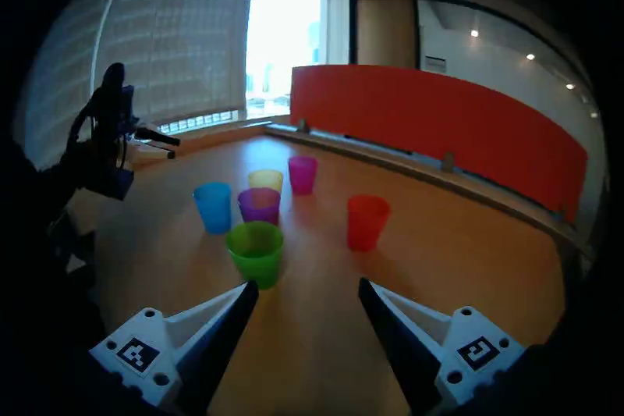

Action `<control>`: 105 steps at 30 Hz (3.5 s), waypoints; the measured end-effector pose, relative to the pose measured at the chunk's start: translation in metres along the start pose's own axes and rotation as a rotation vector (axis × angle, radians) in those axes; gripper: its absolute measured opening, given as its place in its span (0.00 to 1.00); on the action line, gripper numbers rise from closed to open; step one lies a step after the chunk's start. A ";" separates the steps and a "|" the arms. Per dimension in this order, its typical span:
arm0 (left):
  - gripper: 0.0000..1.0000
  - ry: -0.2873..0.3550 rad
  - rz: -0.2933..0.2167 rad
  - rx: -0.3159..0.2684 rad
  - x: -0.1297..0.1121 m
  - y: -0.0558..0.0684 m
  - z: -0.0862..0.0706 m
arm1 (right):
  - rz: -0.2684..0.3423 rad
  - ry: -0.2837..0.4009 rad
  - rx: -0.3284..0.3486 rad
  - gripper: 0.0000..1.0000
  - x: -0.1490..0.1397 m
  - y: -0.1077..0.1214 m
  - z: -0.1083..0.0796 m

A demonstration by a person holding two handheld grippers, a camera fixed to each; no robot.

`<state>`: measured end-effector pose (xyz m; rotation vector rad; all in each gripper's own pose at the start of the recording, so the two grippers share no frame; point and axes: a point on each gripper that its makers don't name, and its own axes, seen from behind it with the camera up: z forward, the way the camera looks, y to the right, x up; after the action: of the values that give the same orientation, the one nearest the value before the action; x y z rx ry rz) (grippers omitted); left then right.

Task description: Pour water

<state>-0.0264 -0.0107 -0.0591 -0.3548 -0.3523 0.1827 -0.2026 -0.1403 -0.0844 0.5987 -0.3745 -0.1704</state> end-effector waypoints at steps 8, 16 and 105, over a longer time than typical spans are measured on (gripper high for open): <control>0.90 0.092 -0.017 0.085 0.017 -0.010 -0.009 | 0.079 0.111 -0.118 1.00 0.017 0.023 -0.018; 0.90 0.160 -0.026 0.153 0.027 -0.010 -0.012 | 0.110 0.194 -0.249 1.00 0.035 0.052 -0.032; 0.90 0.398 -0.136 0.420 0.006 0.002 0.048 | 0.182 0.456 -0.678 1.00 0.069 0.110 -0.071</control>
<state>-0.0382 0.0074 -0.0162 0.0522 0.0594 0.0469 -0.1063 -0.0322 -0.0543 -0.0758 0.0823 0.0219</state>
